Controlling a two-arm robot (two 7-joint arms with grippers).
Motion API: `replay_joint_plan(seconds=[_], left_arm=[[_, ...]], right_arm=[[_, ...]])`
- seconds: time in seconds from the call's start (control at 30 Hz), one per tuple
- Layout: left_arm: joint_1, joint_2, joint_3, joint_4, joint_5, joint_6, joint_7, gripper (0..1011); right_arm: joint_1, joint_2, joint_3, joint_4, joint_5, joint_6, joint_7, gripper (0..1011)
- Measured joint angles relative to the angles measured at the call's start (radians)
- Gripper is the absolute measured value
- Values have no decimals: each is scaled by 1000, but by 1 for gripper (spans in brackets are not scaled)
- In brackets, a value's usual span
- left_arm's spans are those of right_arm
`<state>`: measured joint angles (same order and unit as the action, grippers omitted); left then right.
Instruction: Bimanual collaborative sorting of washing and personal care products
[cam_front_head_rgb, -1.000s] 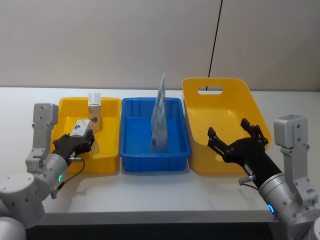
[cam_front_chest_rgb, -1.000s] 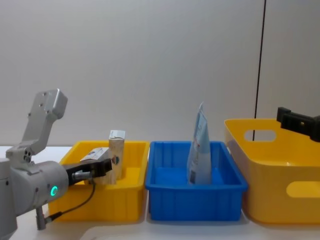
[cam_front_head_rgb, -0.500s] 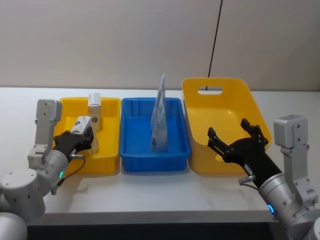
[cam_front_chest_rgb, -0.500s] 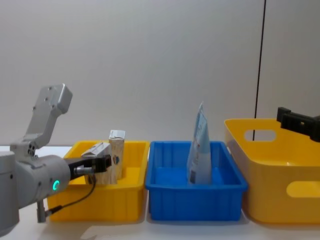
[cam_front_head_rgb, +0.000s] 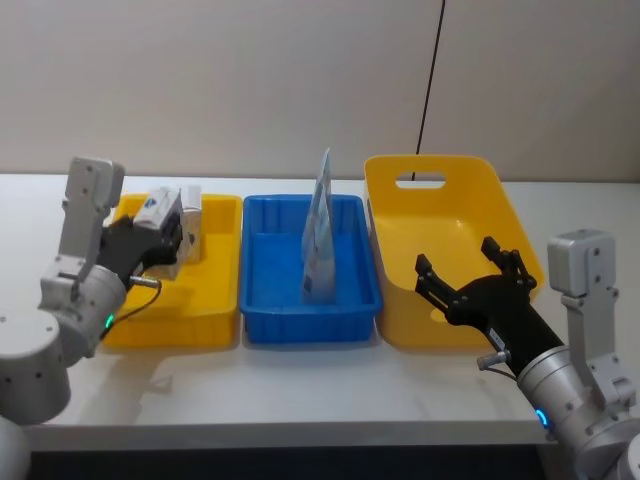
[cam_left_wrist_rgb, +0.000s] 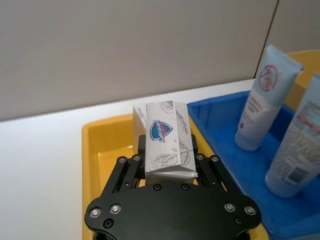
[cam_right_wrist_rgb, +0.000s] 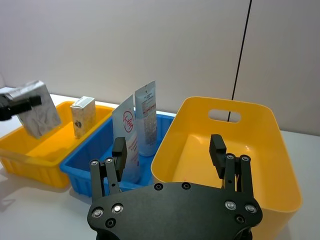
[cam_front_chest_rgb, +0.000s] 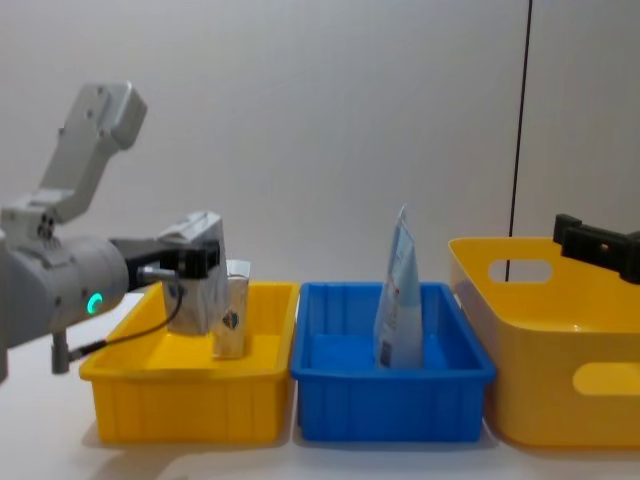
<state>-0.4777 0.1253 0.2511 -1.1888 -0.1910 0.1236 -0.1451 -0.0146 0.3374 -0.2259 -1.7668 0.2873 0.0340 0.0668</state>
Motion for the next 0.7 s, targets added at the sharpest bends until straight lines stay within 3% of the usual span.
replay_joint_plan(seconds=[0.33, 0.7], left_arm=[[35, 72, 26, -165, 25, 9, -82, 380], [53, 148, 52, -286, 10, 17, -201, 380]], right_arm=[[0, 0, 0, 0, 0, 0, 0, 1000], [0, 0, 0, 0, 0, 0, 0, 1000]])
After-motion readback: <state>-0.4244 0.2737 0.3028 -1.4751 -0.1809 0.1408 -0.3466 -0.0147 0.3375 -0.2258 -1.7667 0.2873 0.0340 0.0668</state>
